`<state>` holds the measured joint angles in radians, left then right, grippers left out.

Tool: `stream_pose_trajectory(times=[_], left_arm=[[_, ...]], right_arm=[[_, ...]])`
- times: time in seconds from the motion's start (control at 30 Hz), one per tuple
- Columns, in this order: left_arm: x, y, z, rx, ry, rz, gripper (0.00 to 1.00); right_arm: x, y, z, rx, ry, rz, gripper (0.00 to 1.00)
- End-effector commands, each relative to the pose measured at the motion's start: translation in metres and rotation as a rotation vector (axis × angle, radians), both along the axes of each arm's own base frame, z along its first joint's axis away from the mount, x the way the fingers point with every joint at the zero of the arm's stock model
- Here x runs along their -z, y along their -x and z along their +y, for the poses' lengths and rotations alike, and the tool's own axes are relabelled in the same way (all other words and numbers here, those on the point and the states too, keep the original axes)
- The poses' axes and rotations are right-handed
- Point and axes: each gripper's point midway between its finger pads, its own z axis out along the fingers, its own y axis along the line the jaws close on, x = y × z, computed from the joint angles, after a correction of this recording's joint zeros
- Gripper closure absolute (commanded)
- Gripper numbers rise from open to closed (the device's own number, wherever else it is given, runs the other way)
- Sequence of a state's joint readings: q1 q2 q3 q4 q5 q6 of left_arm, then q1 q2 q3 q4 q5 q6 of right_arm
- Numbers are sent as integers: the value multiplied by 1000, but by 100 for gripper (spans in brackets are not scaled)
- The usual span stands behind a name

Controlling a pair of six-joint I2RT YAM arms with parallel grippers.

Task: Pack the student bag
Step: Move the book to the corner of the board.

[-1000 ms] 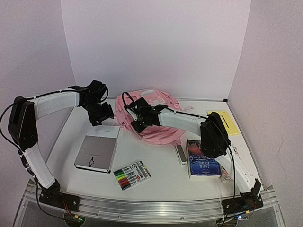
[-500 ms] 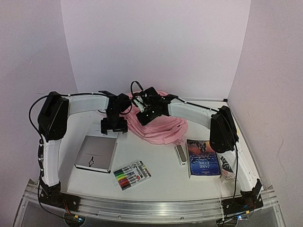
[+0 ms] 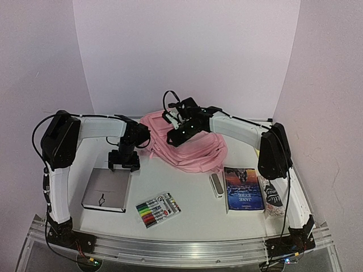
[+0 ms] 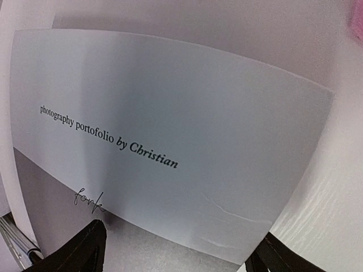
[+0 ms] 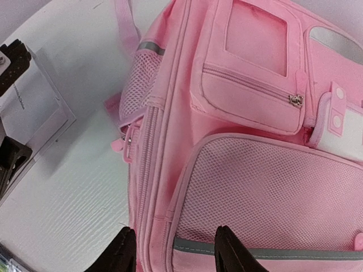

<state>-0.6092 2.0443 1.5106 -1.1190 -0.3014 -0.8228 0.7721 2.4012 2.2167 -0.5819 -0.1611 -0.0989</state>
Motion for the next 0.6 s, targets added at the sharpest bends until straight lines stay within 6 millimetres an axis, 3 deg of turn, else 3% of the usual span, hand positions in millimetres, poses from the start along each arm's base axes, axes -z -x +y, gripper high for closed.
stream_pose_trajectory(times=[0.0, 0.13, 0.27, 0.57], left_arm=[[-30, 4, 20, -66, 14, -53, 17], [-45, 5, 32, -108, 47, -94, 16], [-72, -5, 29, -113, 138, -197, 14], [-132, -30, -8, -25, 403, -411, 14]], right_arm=[[-58, 17, 26, -70, -74, -88, 51], [-42, 21, 46, -74, -60, -96, 50], [-22, 18, 59, -69, -28, -117, 53], [36, -5, 46, -6, 128, -176, 60]])
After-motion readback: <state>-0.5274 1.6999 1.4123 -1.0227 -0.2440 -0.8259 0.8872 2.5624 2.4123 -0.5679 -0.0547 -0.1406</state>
